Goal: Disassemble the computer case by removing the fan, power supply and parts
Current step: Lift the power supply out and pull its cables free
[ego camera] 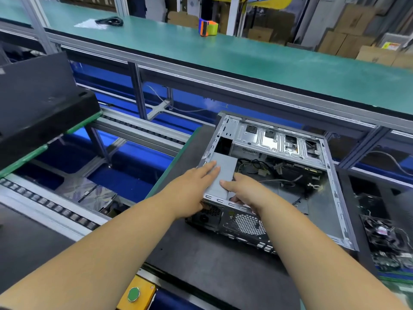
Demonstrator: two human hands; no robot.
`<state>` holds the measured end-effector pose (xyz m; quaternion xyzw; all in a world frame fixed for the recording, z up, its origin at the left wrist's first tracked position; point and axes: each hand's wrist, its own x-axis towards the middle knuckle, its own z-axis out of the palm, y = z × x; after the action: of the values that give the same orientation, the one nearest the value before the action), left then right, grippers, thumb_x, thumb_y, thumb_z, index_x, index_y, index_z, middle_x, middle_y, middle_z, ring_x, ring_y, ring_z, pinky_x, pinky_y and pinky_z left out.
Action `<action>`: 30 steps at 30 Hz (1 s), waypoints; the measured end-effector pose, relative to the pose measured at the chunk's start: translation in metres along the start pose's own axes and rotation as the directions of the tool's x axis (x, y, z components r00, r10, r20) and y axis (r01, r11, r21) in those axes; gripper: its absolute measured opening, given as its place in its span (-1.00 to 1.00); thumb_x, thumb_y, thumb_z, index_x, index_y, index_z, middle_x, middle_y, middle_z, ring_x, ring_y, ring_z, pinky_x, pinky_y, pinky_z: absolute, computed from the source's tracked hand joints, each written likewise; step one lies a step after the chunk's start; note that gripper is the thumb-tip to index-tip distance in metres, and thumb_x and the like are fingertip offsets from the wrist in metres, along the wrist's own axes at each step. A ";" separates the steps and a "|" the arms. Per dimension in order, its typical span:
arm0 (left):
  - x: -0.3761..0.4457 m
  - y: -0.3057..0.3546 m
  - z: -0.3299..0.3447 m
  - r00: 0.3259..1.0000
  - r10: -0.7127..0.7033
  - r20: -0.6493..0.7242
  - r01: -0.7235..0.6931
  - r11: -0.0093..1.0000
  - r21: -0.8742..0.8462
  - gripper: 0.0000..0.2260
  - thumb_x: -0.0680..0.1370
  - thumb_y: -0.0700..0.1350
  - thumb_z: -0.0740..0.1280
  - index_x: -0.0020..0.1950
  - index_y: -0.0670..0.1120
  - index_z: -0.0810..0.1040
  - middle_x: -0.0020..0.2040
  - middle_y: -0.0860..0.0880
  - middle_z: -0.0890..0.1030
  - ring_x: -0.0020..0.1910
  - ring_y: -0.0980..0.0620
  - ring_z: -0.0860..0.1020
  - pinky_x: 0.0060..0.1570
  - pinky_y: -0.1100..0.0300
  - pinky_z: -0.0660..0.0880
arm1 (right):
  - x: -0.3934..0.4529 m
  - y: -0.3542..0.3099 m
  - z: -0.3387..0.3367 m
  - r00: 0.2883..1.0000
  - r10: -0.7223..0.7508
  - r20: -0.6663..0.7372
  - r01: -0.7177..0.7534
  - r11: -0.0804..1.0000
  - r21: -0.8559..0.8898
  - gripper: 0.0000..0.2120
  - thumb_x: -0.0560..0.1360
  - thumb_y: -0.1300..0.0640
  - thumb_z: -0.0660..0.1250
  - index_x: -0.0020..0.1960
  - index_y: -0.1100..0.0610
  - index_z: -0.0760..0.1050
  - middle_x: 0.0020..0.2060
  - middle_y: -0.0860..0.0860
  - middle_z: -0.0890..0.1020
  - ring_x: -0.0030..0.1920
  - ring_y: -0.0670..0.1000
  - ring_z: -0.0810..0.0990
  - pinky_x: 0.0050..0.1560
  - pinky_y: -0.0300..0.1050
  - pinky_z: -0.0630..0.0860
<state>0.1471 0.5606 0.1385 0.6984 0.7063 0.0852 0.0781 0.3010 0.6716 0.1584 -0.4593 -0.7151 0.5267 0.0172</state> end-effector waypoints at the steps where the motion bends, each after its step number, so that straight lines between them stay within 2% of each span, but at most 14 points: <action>1: 0.000 0.001 0.002 1.000 -0.007 -0.019 0.007 1.000 0.002 -0.06 0.45 -0.20 0.41 0.60 0.05 -0.17 0.59 0.15 -0.21 0.49 -0.09 0.18 0.31 0.08 0.39 | 0.000 0.002 0.000 1.000 -0.015 -0.012 0.015 1.000 0.025 -0.68 0.61 -0.01 0.28 0.33 0.06 0.44 -0.05 -0.05 0.65 -0.27 -0.07 0.57 -0.27 -0.22 0.44; 3: 0.000 0.003 0.006 0.998 -0.025 -0.062 0.026 1.000 0.006 -0.08 0.46 -0.21 0.40 0.61 0.05 -0.14 0.59 0.15 -0.18 0.49 -0.10 0.20 0.27 0.09 0.42 | 0.000 0.002 0.000 0.999 -0.038 -0.039 0.040 0.997 0.066 -0.67 0.63 0.00 0.26 0.37 0.03 0.41 -0.03 -0.07 0.65 -0.22 -0.06 0.61 -0.23 -0.20 0.50; 5: 0.000 0.005 0.010 0.994 -0.049 -0.101 0.049 0.999 -0.007 -0.10 0.46 -0.23 0.40 0.61 0.06 -0.11 0.60 0.15 -0.14 0.48 -0.11 0.22 0.24 0.11 0.44 | 0.002 0.000 -0.001 0.997 -0.044 -0.060 0.049 0.994 0.100 -0.63 0.64 0.01 0.25 0.42 0.03 0.37 0.06 -0.03 0.64 -0.11 0.01 0.62 -0.06 -0.11 0.55; 7: 0.000 0.006 0.013 0.990 -0.068 -0.125 0.065 0.998 -0.024 -0.11 0.45 -0.25 0.39 0.61 0.08 -0.09 0.60 0.16 -0.11 0.46 -0.09 0.24 0.20 0.14 0.43 | 0.002 -0.001 -0.001 0.997 -0.044 -0.063 0.051 0.992 0.115 -0.60 0.65 0.02 0.24 0.46 0.04 0.34 0.11 -0.01 0.61 -0.05 0.03 0.62 0.02 -0.08 0.54; 11: 0.001 0.005 0.013 0.988 -0.072 -0.135 0.068 0.997 -0.036 -0.11 0.45 -0.24 0.39 0.61 0.10 -0.07 0.60 0.18 -0.09 0.45 -0.08 0.26 0.21 0.15 0.41 | 0.000 -0.002 0.000 0.998 -0.042 -0.050 0.048 0.992 0.120 -0.59 0.66 0.02 0.21 0.48 0.04 0.31 0.18 0.02 0.61 -0.05 0.01 0.61 -0.07 -0.14 0.49; 13: 0.000 0.005 0.011 0.990 -0.055 -0.129 0.052 0.998 -0.024 -0.11 0.45 -0.21 0.41 0.61 0.10 -0.06 0.60 0.17 -0.09 0.46 -0.07 0.24 0.26 0.15 0.39 | 0.000 -0.002 0.000 0.998 -0.045 -0.052 0.051 0.992 0.120 -0.59 0.66 0.01 0.20 0.49 0.02 0.30 0.16 -0.01 0.61 -0.08 -0.02 0.61 -0.14 -0.17 0.48; 16: -0.003 0.003 0.002 0.999 -0.017 -0.051 0.014 0.998 -0.055 -0.01 0.42 -0.01 0.50 0.60 0.14 -0.15 0.59 0.19 -0.13 0.50 -0.04 0.15 0.38 0.10 0.32 | 0.001 -0.002 0.000 0.998 -0.020 -0.056 0.025 0.996 0.090 -0.58 0.65 -0.03 0.20 0.48 0.00 0.27 0.15 0.00 0.60 -0.04 0.06 0.64 -0.17 -0.14 0.48; 18: -0.005 -0.001 -0.008 0.999 -0.005 0.052 0.012 0.990 -0.143 0.10 0.35 0.16 0.53 0.56 0.23 -0.27 0.57 0.24 -0.19 0.55 0.01 0.03 0.47 0.06 0.19 | 0.003 -0.003 -0.001 0.998 0.019 -0.059 -0.014 0.996 0.083 -0.55 0.64 -0.08 0.21 0.48 0.01 0.25 0.20 0.03 0.58 0.02 0.13 0.66 -0.07 -0.08 0.54; 20: -0.007 -0.002 -0.020 0.990 0.008 0.142 0.024 0.976 -0.218 0.14 0.31 0.25 0.53 0.51 0.30 -0.34 0.56 0.26 -0.23 0.57 0.08 -0.09 0.51 0.05 0.07 | 0.005 -0.001 -0.004 0.996 0.066 -0.058 -0.060 0.994 0.097 -0.50 0.61 -0.13 0.23 0.47 0.05 0.27 0.22 0.05 0.55 0.04 0.14 0.66 0.11 0.02 0.55; 22: -0.008 -0.002 -0.030 0.987 0.001 0.163 0.051 0.949 -0.310 0.08 0.33 0.32 0.47 0.52 0.31 -0.32 0.56 0.27 -0.21 0.56 0.14 -0.15 0.53 0.03 0.01 | 0.007 0.001 -0.006 0.995 0.087 -0.051 -0.080 0.988 0.129 -0.47 0.59 -0.19 0.23 0.45 0.09 0.30 0.25 0.07 0.52 0.06 0.13 0.64 0.18 0.07 0.53; 25: -0.005 0.001 -0.035 0.993 -0.100 0.061 0.116 0.882 -0.456 -0.17 0.48 0.31 0.31 0.55 0.29 -0.18 0.57 0.28 -0.09 0.55 0.22 -0.05 0.53 0.08 0.04 | 0.008 -0.002 -0.011 0.994 0.075 -0.079 -0.063 0.989 0.136 -0.40 0.57 -0.25 0.22 0.47 0.09 0.28 0.30 0.05 0.49 0.06 0.08 0.62 0.01 -0.01 0.51; 27: 0.001 0.004 -0.034 0.978 -0.208 0.000 0.180 0.844 -0.505 -0.31 0.57 0.25 0.22 0.58 0.23 -0.09 0.58 0.20 -0.01 0.55 0.18 0.04 0.51 0.13 0.06 | 0.009 -0.006 -0.015 0.994 0.065 -0.087 -0.056 0.993 0.108 -0.31 0.55 -0.28 0.24 0.52 0.10 0.21 0.35 0.07 0.46 0.05 0.06 0.60 -0.03 -0.03 0.48; 30: 0.014 0.009 -0.033 0.946 -0.324 0.006 0.285 0.823 -0.492 -0.30 0.57 0.17 0.28 0.60 0.15 -0.03 0.59 0.12 0.04 0.54 0.11 0.12 0.44 0.16 0.13 | 0.013 -0.011 -0.023 0.996 0.066 -0.052 -0.065 0.998 0.028 -0.22 0.50 -0.30 0.29 0.54 0.12 0.17 0.33 0.09 0.47 0.09 0.09 0.60 0.14 0.09 0.53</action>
<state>0.1483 0.5741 0.1726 0.5307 0.7666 0.2736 0.2364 0.2983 0.6970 0.1708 -0.4960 -0.6920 0.5239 0.0250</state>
